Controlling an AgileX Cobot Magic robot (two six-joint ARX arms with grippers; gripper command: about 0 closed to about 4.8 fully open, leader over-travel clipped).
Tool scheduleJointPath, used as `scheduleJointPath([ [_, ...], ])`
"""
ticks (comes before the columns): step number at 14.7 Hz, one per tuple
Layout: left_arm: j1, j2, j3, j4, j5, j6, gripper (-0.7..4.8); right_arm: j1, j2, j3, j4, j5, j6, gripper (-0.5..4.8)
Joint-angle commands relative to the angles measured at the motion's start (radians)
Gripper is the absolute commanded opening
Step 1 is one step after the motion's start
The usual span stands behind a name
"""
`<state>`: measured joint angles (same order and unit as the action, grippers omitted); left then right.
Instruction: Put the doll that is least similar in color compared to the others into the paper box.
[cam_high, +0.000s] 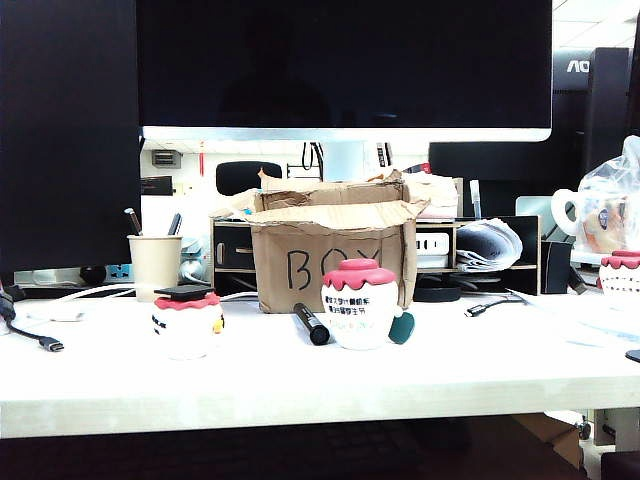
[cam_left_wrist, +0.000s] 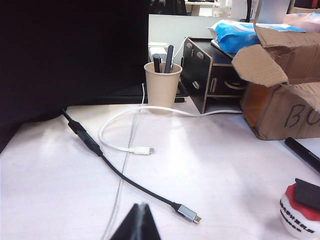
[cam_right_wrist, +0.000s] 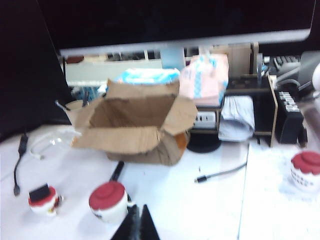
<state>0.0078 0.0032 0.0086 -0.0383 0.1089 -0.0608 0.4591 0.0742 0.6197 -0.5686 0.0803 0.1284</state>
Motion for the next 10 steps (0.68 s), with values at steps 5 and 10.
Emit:
scheduleJointPath([
  [5,0.002,0.0,0.001,0.01,0.003,0.001,-0.05,-0.002,-0.048,-0.01,-0.004,0.011,0.003,-0.05],
  [10,0.002,0.0,0.001,0.01,0.003,0.001,-0.05,-0.002,-0.048,-0.009,-0.012,0.011,0.003,-0.05],
])
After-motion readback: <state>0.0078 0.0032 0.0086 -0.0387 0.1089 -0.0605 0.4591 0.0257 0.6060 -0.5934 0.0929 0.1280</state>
